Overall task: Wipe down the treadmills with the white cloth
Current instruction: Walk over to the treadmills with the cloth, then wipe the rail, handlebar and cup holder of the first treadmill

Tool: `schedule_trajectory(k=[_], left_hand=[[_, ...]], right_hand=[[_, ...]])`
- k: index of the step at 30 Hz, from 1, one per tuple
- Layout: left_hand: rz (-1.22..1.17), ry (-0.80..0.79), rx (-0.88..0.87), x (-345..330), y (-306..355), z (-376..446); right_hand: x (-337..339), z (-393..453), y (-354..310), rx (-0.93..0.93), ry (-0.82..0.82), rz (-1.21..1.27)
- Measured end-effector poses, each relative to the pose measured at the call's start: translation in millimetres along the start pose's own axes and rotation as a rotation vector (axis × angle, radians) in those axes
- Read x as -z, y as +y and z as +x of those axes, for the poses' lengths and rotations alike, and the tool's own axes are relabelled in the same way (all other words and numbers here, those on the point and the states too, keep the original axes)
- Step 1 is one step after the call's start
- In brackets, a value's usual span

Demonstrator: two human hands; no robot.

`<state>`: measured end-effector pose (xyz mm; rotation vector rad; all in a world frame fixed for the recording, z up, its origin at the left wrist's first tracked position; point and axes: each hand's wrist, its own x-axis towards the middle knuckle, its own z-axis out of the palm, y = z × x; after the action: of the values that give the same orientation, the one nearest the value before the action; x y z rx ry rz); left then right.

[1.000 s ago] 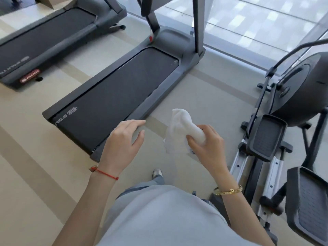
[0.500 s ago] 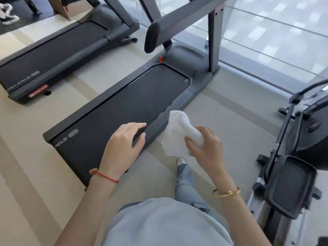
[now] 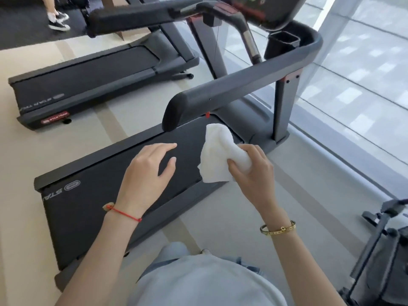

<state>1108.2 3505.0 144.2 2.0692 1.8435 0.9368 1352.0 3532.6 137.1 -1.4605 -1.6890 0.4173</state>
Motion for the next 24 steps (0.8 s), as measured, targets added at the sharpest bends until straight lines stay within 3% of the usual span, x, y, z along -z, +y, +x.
schedule_trajectory(k=[14,17,21,24], left_hand=[[0.141,0.145,0.1,-33,-10,155],[0.133,0.136,0.122,-43,-13,178],[0.11,0.108,0.169,-55,-15,191],[0.081,0.094,0.208,-61,-13,192]], right_hand=[[-39,216,30,0.298,-0.09,0.034],[-53,247,39,0.385,-0.107,-0.103],[-59,270,46,0.612,-0.072,-0.481],[-59,276,37,0.818,-0.067,-0.598]])
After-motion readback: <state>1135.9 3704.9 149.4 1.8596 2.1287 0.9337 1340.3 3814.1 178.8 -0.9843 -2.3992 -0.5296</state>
